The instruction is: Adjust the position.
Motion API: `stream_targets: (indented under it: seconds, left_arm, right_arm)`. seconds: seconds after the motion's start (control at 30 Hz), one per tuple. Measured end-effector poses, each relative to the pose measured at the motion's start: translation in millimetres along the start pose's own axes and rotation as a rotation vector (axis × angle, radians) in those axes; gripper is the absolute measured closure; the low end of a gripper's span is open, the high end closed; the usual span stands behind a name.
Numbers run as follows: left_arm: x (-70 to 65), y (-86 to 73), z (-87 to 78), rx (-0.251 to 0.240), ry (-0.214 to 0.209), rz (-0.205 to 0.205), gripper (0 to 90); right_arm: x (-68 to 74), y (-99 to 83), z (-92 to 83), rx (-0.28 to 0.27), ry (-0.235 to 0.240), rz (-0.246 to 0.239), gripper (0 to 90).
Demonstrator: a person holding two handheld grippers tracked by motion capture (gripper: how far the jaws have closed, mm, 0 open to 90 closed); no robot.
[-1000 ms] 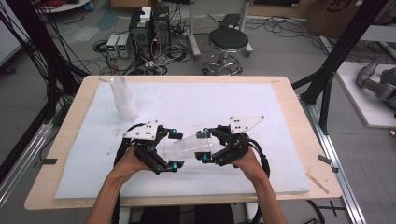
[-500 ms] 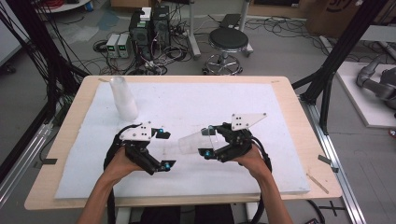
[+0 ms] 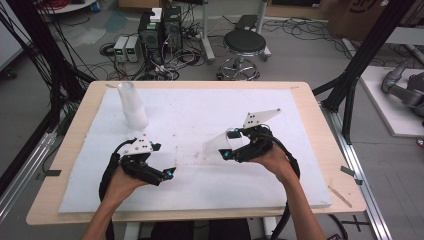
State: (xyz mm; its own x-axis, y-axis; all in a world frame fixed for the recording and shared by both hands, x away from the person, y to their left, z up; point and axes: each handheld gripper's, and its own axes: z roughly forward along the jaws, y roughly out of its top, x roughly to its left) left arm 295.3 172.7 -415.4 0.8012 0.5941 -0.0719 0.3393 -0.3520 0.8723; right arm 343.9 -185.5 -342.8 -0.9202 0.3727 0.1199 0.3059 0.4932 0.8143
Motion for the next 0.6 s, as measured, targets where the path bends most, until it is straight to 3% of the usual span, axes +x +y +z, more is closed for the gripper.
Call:
stream_targets:
  seconds: [0.17, 0.27, 0.37, 0.6]
  left_arm:
    - [5.4, -11.8, -5.8, -0.032, 0.067, -0.040, 1.7]
    - [8.9, -18.1, -8.7, -0.059, 0.074, -0.072, 1.8]
    - [10.2, -26.9, -11.8, -0.080, 0.111, -0.066, 1.8]
    - [19.5, -49.9, -18.3, -0.155, 0.131, -0.127, 2.3]
  right_arm:
    - [-6.0, 5.2, -2.1, 0.055, -0.040, 0.019, 26.6]
    - [-8.2, 7.0, -1.6, 0.092, -0.064, 0.019, 26.6]
    - [-10.8, 7.2, -0.2, 0.126, -0.093, 0.019, 26.6]
    - [-16.2, 6.3, 0.9, 0.155, -0.119, 0.036, 26.6]
